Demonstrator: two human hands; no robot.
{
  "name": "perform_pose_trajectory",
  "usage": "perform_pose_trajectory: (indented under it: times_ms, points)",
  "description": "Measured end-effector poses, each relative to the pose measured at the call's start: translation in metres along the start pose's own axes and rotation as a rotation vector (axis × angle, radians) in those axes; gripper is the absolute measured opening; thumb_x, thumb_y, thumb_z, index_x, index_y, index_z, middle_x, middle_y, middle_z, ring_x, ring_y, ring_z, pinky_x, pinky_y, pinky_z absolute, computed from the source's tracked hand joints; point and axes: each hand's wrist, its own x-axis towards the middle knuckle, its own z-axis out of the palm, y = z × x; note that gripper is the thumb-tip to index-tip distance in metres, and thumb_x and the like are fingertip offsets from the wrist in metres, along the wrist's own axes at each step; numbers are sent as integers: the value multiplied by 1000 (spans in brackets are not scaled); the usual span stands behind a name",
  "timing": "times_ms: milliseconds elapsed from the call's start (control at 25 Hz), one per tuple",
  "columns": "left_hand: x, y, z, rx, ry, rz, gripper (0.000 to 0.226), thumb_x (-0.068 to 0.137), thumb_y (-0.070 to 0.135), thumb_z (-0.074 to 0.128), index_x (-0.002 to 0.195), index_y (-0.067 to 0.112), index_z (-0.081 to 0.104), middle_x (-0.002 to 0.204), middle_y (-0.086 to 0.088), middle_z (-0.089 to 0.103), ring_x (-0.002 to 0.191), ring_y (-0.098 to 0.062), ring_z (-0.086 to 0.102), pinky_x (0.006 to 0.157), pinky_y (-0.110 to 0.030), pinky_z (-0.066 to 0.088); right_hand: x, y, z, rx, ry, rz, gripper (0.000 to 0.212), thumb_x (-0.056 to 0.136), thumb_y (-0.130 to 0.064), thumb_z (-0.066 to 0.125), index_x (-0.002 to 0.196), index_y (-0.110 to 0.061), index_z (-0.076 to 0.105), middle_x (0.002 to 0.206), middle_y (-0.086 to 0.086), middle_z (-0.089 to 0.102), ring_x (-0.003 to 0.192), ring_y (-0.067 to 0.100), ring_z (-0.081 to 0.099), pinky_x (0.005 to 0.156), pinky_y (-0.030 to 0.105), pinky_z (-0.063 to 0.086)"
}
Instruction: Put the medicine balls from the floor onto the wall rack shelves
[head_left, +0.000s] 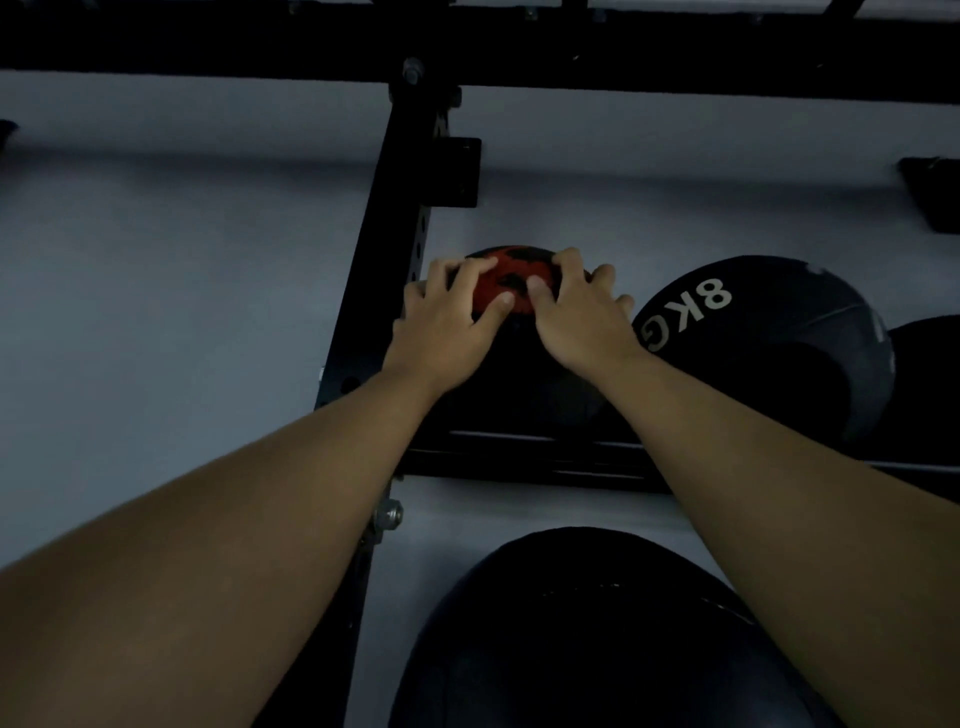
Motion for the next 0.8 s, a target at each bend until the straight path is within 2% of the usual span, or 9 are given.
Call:
perform_pose_trajectory:
  times_ms: [80, 160, 360, 520, 600, 680, 800]
  points:
    - [0, 1, 2, -25, -6, -11, 57, 107, 55, 45, 161, 36, 37, 166, -1, 31, 153, -36, 29, 118, -65, 38, 2, 3, -8, -30, -51, -31, 55, 104, -58, 39, 150, -30, 35, 148, 15, 36, 135, 47, 38, 95, 44, 34]
    - [-3, 4, 3, -27, -12, -7, 58, 108, 55, 45, 161, 35, 37, 167, -1, 31, 154, -36, 27, 119, -64, 37, 2, 10, -17, -37, -89, -42, 57, 102, -60, 43, 150, -31, 36, 148, 15, 36, 135, 47, 39, 92, 42, 32]
    - [-2, 8, -1, 34, -79, -18, 62, 109, 56, 38, 166, 34, 28, 173, -1, 23, 159, -36, 19, 122, -60, 34, 0, 18, -29, -56, -187, -73, 66, 103, -62, 43, 161, -36, 27, 157, 17, 31, 142, 48, 37, 116, 47, 32]
    - [-3, 17, -7, 132, -126, -37, 65, 110, 54, 37, 169, 31, 22, 175, -4, 20, 159, -37, 20, 120, -59, 36, -12, 23, -36, -100, -251, -84, 72, 104, -58, 43, 166, -37, 15, 168, 17, 21, 149, 46, 33, 123, 49, 30]
    - [-4, 30, -10, 182, -147, -56, 68, 108, 53, 43, 168, 29, 24, 174, -6, 22, 158, -37, 23, 119, -57, 39, -19, 27, -45, -78, -258, -105, 69, 105, -53, 47, 166, -34, 20, 165, 18, 26, 147, 43, 39, 120, 43, 35]
    - [-10, 40, -11, 222, -178, -62, 70, 104, 50, 53, 166, 27, 28, 172, -8, 24, 156, -38, 26, 119, -57, 41, -31, 34, -51, -21, -251, -129, 62, 106, -47, 49, 163, -31, 31, 155, 19, 38, 140, 38, 48, 109, 32, 39]
    - [-26, 67, -23, 274, -259, -63, 64, 101, 45, 60, 159, 25, 40, 166, -7, 33, 152, -35, 34, 118, -57, 44, -53, 43, -75, -1, -254, -143, 52, 105, -43, 50, 154, -27, 44, 141, 16, 51, 129, 33, 54, 98, 31, 39]
